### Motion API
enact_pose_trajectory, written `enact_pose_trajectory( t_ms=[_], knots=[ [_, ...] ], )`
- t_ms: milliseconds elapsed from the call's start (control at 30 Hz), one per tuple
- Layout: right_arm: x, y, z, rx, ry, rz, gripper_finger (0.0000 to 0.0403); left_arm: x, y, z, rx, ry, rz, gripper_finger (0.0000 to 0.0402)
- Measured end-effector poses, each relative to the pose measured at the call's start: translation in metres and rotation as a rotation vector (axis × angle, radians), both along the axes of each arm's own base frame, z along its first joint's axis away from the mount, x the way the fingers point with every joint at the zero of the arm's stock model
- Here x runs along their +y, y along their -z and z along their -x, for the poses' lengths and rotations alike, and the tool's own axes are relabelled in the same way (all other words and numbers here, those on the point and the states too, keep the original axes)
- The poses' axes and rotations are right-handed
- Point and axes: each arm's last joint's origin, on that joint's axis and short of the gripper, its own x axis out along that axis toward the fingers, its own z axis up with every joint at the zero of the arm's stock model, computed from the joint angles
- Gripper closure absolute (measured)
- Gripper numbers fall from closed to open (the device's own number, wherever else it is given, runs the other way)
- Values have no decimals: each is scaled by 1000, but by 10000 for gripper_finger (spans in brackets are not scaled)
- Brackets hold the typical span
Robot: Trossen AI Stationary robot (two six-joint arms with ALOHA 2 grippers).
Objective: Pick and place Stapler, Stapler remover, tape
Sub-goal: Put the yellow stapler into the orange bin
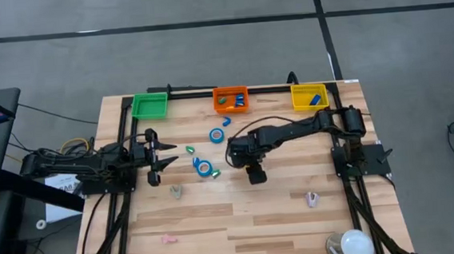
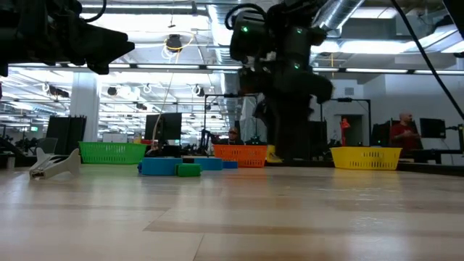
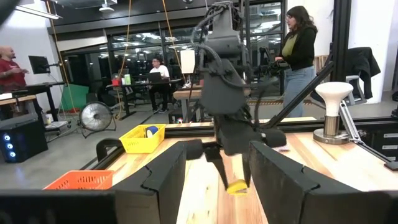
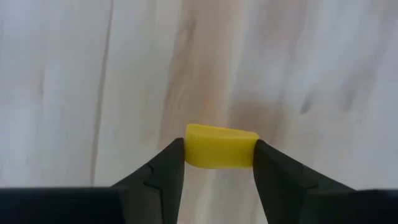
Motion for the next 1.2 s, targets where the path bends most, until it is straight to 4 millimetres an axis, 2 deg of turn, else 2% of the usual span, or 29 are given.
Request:
enact_pose_trajectory(
  t_ms=[233,567,967,1200],
  knots=[
    [-22,-30,-16,-91,44,7,230,0,0,0,0,0,0,234],
    [-64,-71,-30,-237,123,33,242,0,0,0,0,0,0,234],
    [-120,-93,-25,-319,186,91,237,0,0,0,0,0,0,234],
    [-164,-95,-10,-322,280,118,238,0,0,0,0,0,0,234]
  ],
)
